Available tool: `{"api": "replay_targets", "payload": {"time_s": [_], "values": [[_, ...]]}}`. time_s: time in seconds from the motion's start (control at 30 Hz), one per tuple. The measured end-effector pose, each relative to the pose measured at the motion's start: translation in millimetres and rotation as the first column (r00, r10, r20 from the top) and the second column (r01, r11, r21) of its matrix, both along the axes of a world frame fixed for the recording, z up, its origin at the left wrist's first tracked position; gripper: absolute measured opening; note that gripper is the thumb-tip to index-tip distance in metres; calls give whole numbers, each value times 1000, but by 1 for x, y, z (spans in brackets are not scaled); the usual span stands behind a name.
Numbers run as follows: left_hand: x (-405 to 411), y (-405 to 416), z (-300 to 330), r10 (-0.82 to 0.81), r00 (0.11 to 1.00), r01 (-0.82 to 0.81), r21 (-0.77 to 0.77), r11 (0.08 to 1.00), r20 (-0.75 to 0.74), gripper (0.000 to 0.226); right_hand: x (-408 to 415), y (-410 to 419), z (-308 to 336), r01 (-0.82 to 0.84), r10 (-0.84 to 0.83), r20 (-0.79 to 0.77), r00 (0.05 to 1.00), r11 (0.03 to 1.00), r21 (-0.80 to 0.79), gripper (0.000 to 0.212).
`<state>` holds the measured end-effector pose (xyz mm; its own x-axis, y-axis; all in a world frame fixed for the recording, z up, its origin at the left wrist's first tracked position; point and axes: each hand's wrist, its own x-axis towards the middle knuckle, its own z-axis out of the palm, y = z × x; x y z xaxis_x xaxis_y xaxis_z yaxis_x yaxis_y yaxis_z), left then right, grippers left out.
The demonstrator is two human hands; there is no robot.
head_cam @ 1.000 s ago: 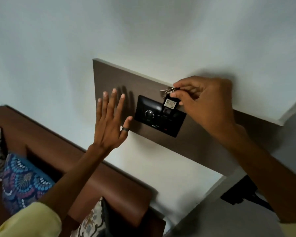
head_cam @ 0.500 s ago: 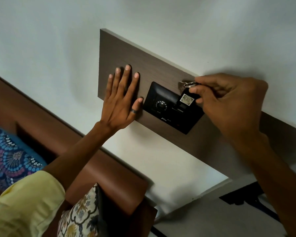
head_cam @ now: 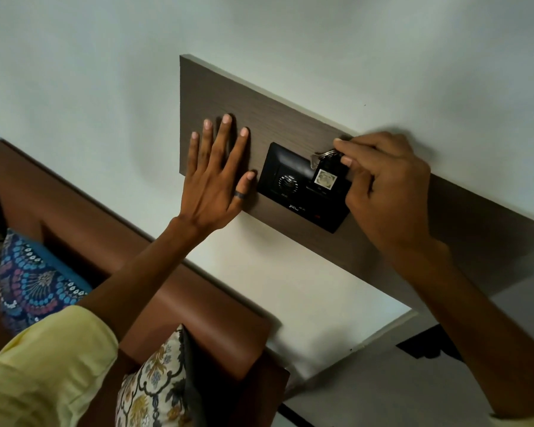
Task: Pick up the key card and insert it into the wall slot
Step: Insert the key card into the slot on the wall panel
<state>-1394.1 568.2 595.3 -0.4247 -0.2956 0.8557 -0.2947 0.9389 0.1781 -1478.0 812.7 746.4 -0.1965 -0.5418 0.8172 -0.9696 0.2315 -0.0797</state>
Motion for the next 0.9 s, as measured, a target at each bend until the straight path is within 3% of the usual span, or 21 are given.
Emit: {"api": "replay_targets", "payload": {"time_s": [0.27, 0.37, 0.43, 0.53, 0.6, 0.8, 0.9], "values": [[12, 4, 5, 25, 998, -24, -19, 1000, 52, 70, 1, 4, -4, -33, 33, -14, 999, 999, -8, 36], [17, 5, 11, 38, 997, -37, -22, 999, 65, 70, 4, 4, 3, -24, 24, -6, 1000, 1000, 9, 25], [20, 6, 13, 49, 997, -48, -23, 999, 67, 70, 6, 0, 13, 18, -20, 18, 1000, 996, 86, 18], [25, 9, 15, 54, 996, -53, -16, 998, 65, 70, 8, -17, 26, 141, -158, 45, 986, 954, 263, 35], [30, 12, 15, 49, 997, -49, -6, 999, 63, 70, 9, -28, 32, 185, -207, 47, 977, 938, 294, 30], [43, 20, 13, 44, 996, -45, 6, 999, 72, 68, 10, -26, 40, 164, -235, 201, 951, 934, 317, 9], [44, 24, 13, 28, 997, -29, 11, 1000, 73, 67, 11, -15, 45, 109, -197, 266, 944, 944, 311, 18]]}}
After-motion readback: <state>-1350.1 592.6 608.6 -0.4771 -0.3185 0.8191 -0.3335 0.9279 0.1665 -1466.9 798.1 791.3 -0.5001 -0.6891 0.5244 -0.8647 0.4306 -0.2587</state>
